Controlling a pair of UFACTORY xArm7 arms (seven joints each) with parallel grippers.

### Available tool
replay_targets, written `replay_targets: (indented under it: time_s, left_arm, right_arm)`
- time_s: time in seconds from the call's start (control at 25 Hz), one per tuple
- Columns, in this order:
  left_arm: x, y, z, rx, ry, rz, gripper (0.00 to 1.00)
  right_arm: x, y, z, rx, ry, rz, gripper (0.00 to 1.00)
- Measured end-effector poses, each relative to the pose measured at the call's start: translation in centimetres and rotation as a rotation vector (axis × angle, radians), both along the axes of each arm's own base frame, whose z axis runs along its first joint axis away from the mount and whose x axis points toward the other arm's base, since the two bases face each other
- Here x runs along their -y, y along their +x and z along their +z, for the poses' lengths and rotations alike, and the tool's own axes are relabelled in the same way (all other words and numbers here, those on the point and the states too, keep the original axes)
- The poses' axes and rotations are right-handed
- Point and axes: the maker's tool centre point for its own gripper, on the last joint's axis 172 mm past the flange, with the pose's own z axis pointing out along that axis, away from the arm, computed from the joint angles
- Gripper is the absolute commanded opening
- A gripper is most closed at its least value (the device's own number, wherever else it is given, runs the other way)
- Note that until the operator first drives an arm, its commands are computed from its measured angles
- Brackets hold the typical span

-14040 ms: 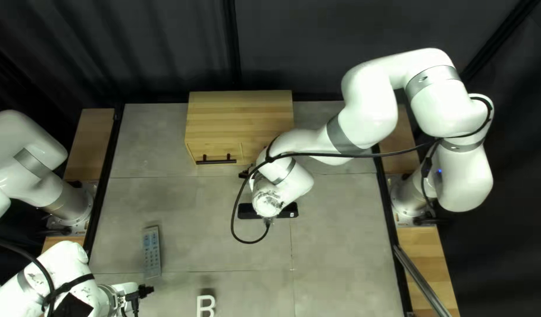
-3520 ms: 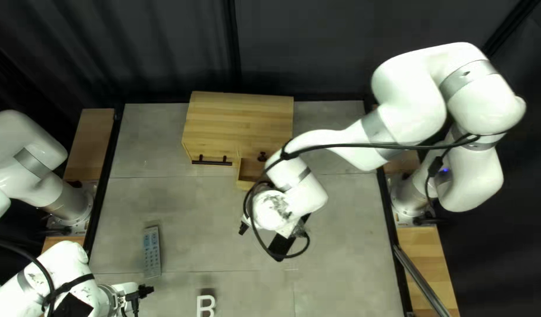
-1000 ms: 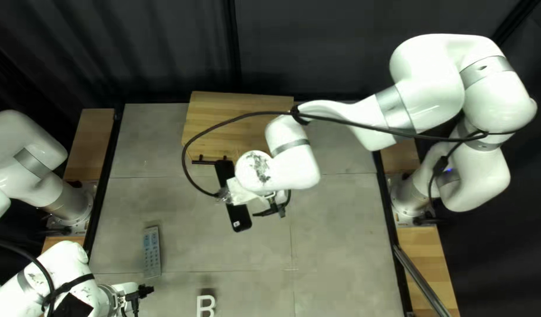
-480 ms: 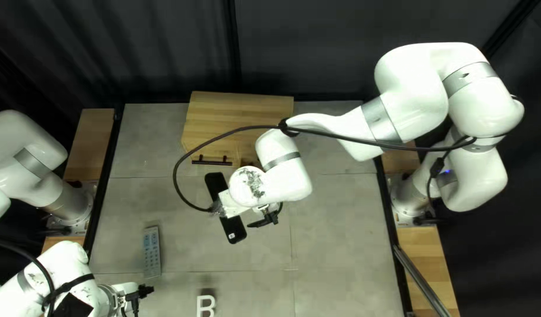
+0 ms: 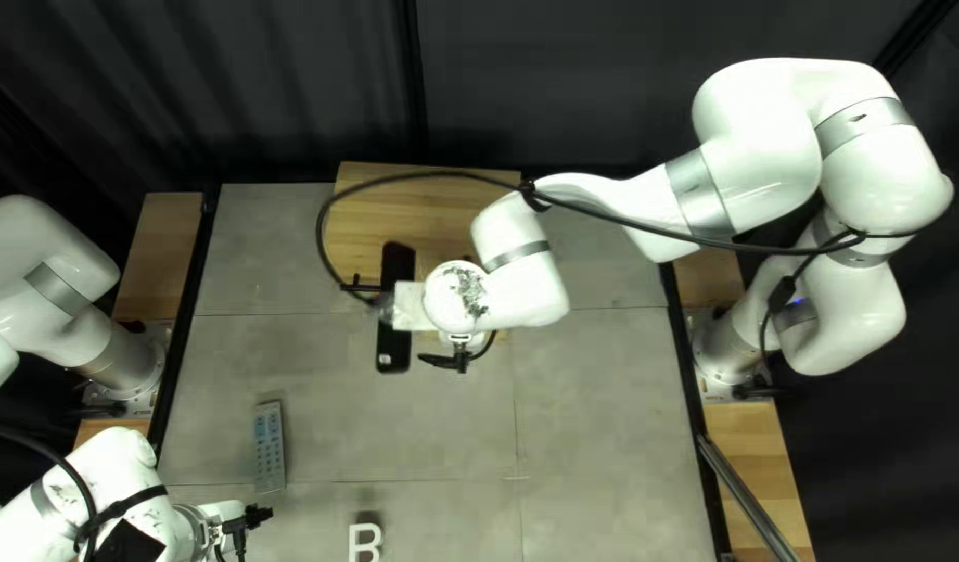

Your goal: Open drawers and place objects into drawer and close

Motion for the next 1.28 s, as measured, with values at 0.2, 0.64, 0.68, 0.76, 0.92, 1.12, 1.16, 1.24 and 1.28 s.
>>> replay_targets:
  time_s: [0.2,0.64,0.68,0.76,0.92,1.12,1.16,1.24,1.28]
  left_arm:
    - [0.0,0.0,0.0,0.000,0.000,0.000,1.00]
    - [0.0,0.0,0.0,0.000,0.000,0.000,1.00]
    - [0.0,0.0,0.0,0.000,0.000,0.000,1.00]
    - [0.0,0.0,0.0,0.000,0.000,0.000,1.00]
    - [0.0,0.0,0.0,0.000,0.000,0.000,1.00]
    - [0.0,0.0,0.0,0.000,0.000,0.000,1.00]
    - [0.0,0.0,0.0,0.000,0.000,0.000,1.00]
    - [0.0,0.0,0.0,0.000,0.000,0.000,1.00]
    - [0.0,0.0,0.0,0.000,0.000,0.000,1.00]
  right_arm:
    - [-0.9,1.0,-2.5,0.014,0.061,-0.029,1.00]
    - [0.3,0.6,-5.6,0.026,0.097,0.055,1.00]
    - [0.4,0.6,-5.8,0.026,0.098,0.063,1.00]
    - [0.6,0.6,-6.3,0.024,0.096,0.081,1.00]
    - [1.0,0.6,-6.8,0.019,0.089,0.109,1.00]
    - [1.0,0.9,-7.1,0.011,0.085,0.134,1.00]
    - [1.1,0.9,-7.1,0.009,0.085,0.136,1.00]
    - [1.2,0.9,-7.4,0.006,0.087,0.140,1.00]
    - [1.2,0.9,-7.5,0.004,0.089,0.141,1.00]
